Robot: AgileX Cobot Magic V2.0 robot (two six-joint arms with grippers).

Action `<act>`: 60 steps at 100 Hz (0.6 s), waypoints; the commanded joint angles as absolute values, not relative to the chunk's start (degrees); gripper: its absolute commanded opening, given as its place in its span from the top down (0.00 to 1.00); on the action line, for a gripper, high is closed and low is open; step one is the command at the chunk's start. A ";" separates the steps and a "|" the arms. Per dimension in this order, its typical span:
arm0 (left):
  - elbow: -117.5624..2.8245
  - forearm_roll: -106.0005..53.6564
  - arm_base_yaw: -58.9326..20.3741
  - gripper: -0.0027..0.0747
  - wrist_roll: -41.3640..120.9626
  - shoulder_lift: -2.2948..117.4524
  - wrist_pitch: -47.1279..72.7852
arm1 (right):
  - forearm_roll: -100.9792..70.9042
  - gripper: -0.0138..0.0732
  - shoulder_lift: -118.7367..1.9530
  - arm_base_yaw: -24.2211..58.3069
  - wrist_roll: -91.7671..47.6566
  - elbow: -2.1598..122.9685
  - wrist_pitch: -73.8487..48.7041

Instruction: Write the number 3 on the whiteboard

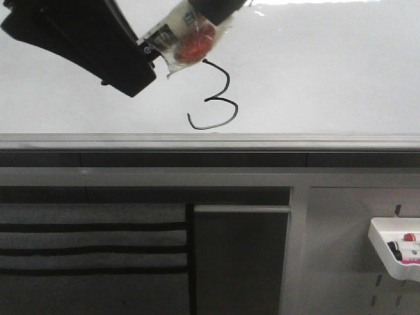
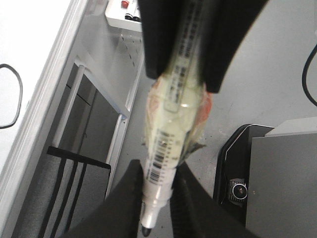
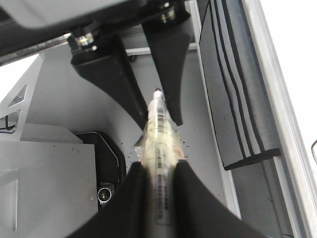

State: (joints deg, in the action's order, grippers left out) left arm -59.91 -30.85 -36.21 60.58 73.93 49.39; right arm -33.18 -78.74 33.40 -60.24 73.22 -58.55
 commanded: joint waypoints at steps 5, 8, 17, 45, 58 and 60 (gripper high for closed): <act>-61.75 -33.03 -36.31 0.99 60.13 72.72 47.14 | -34.81 0.84 -77.02 33.52 -60.89 74.54 -58.04; -61.75 -33.03 -36.31 0.99 60.13 72.72 47.14 | -34.53 0.82 -77.02 33.52 -60.89 74.54 -58.04; -61.75 -32.88 -35.68 0.99 60.13 72.72 47.14 | -33.60 0.67 -77.02 33.41 -60.43 74.54 -57.41; -61.75 -32.85 -27.15 0.99 57.56 73.25 43.38 | -32.67 0.35 -74.66 27.43 -55.25 75.85 -56.87; -60.99 -32.85 -18.73 0.99 51.01 74.96 36.37 | -32.67 0.35 -71.85 20.56 -51.99 75.86 -57.27; -61.01 -32.85 -17.83 0.99 50.01 75.20 35.52 | -32.67 0.35 -71.60 19.58 -51.46 75.86 -57.41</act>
State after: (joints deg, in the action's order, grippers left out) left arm -59.83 -30.98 -22.04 55.28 75.48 42.81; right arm -31.30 -74.94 23.60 -53.81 73.76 -58.35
